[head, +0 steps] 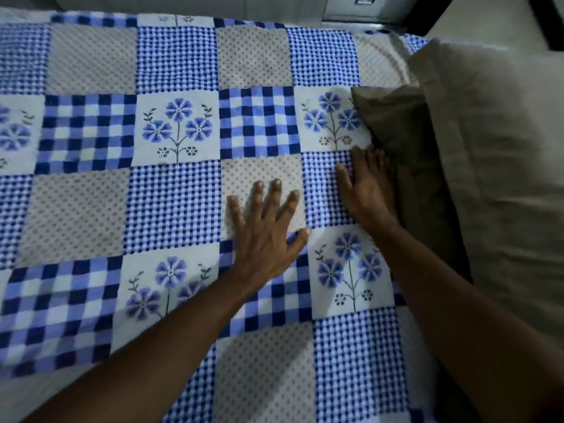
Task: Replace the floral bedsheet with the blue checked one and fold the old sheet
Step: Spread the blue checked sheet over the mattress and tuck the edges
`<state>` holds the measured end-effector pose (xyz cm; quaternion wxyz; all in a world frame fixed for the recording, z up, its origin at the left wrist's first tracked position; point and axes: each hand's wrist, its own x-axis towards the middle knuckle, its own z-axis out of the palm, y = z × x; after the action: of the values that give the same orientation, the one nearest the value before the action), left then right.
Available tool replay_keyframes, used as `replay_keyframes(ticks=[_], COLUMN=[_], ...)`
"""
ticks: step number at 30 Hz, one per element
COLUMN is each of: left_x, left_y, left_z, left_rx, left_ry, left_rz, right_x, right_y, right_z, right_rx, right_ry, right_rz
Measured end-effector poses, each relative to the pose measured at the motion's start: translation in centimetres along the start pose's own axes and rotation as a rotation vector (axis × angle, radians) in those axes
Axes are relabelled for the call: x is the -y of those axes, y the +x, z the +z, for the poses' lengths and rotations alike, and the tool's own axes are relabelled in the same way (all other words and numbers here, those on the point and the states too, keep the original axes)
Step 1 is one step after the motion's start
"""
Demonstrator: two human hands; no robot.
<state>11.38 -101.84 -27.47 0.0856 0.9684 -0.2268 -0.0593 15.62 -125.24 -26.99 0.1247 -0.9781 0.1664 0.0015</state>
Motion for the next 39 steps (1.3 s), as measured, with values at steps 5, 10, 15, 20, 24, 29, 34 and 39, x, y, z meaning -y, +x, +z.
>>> replay_keyframes(ticks=[5, 10, 15, 20, 24, 29, 34, 39], left_x=[-3.8, -6.9, -10.3, -13.9, -16.2, -16.0, -8.0, 5.1], left_y=[-5.2, -11.3, -18.3, -27.1, -33.9, -39.6, -39.3, -38.1], left_z=[1.0, 1.8, 2.6, 3.6, 4.1, 2.7, -0.3, -3.0], left_rx=[0.014, 0.083, 0.125, 0.144, 0.194, 0.254, 0.067, 0.001], left_ry=[0.015, 0.044, 0.03, 0.02, 0.009, -0.038, -0.07, 0.031], left_rz=[0.104, 0.182, 0.259, 0.32, 0.403, 0.452, 0.16, -0.153], right_x=[0.4, -3.4, -8.6, -12.8, -14.1, -10.6, 0.2, 12.8], right_y=[-8.5, -17.6, -25.6, -36.5, -45.5, -49.9, -43.7, -36.6], right_z=[0.1, 0.0, -0.3, -0.7, -1.9, -3.8, -2.2, 1.1], right_rx=[0.116, 0.106, 0.059, 0.098, 0.075, 0.107, 0.105, 0.284], right_ry=[-0.023, -0.065, 0.028, 0.073, -0.027, -0.067, 0.18, 0.101], right_rz=[-0.14, -0.045, -0.061, 0.005, 0.095, 0.133, -0.306, -0.439])
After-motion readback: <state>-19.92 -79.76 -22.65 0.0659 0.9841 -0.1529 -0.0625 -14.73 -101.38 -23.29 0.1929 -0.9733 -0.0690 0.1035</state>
